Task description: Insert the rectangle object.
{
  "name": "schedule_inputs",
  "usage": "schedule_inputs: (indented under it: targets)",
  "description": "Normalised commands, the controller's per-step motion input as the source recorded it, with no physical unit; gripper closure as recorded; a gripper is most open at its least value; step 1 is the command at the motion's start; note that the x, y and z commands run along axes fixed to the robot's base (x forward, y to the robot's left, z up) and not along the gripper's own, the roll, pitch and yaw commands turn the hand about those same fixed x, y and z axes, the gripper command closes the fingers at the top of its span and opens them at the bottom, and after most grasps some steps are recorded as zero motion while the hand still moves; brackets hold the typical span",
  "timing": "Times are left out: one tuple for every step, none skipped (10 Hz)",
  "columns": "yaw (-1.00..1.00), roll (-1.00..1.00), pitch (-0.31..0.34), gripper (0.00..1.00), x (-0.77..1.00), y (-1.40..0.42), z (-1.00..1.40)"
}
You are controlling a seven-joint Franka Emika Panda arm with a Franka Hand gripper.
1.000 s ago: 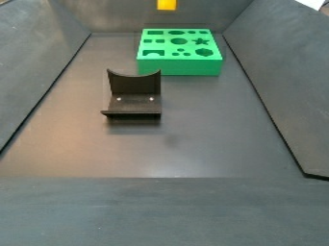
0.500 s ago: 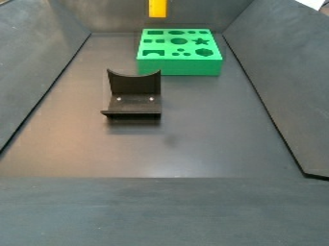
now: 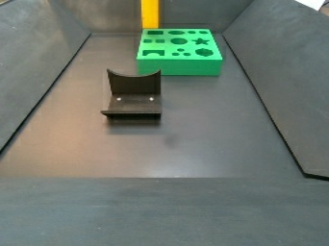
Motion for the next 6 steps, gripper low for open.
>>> schedule_inputs:
  targets:
    - [0.11, -0.05, -0.033, 1.0, -0.01, -0.02, -0.22]
    - [0.06, 0.0, 0.0, 1.0, -0.09, -0.02, -0.08]
    - [0.02, 0.0, 0.0, 1.0, -0.06, -0.05, -0.06]
    - [0.0, 0.01, 0.0, 1.0, -0.05, -0.12, -0.09]
    - [0.0, 0.01, 0.0, 1.0, -0.01, -0.18, -0.1]
    - [0.0, 0.0, 0.0, 1.0, 0.0, -0.15, -0.11]
